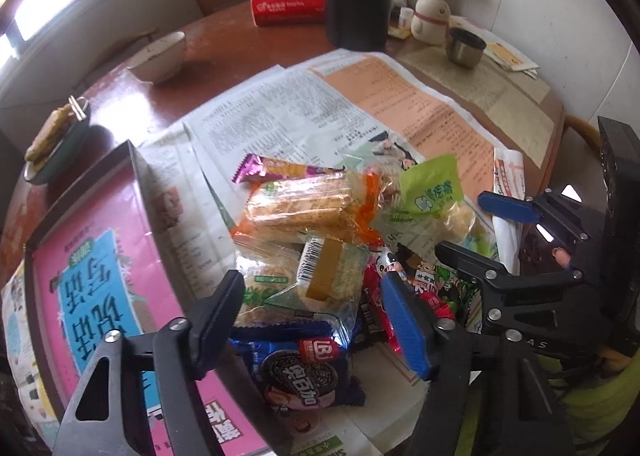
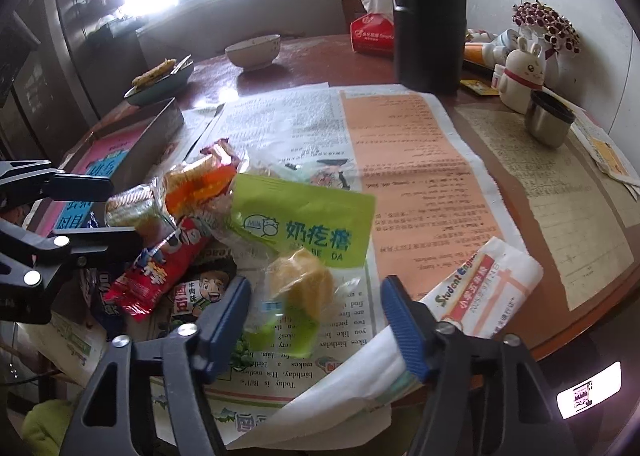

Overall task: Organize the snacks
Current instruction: 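Grasp the wrapped yellow cake with the left gripper while the right grasps the green-wrapped snack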

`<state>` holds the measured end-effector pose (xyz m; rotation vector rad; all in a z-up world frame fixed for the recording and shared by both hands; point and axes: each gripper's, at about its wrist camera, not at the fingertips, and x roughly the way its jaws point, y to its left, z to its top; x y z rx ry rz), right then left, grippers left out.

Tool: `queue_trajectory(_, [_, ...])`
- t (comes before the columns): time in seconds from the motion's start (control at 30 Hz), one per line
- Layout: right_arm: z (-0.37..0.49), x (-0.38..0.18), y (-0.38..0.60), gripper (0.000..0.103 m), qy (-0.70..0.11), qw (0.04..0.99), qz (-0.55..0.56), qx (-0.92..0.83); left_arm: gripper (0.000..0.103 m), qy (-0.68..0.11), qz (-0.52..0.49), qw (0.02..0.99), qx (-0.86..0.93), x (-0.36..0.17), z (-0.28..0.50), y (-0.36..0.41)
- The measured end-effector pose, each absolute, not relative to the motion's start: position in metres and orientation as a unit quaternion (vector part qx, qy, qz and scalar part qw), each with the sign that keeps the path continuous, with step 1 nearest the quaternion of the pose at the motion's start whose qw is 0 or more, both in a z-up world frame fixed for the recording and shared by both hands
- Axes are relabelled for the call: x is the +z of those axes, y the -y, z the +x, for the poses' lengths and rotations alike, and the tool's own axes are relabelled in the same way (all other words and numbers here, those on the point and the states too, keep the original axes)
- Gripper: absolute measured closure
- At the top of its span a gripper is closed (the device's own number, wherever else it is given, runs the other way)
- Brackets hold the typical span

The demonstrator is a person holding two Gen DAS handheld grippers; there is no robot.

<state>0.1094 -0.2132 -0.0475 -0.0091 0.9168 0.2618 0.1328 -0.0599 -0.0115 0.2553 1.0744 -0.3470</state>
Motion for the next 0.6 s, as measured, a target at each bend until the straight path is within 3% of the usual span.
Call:
queue_trajectory(0.23, [0.110,-0.048,0.209,0.057,-0.422,0.898,-0.021,0.126,0.038,-0.516,0.111,0.832,-0.169,-0.020,0.137,0.059])
queue_trajectory(0.27, [0.110,-0.046,0.209,0.063,-0.418,0.899,-0.021,0.129,0.043,-0.516,0.110,0.832,-0.170,-0.021,0.138,0.059])
queue_trajectory(0.33, [0.110,-0.045,0.210,0.064,-0.415,0.900,-0.019,0.133,0.050,-0.514,0.110,0.834,-0.169,-0.021,0.140,0.059])
queue_trajectory(0.6, [0.108,-0.036,0.224,0.067,-0.397,0.907,0.019,0.139,0.056,-0.511,0.075,0.837,-0.181,-0.017,0.142,0.053])
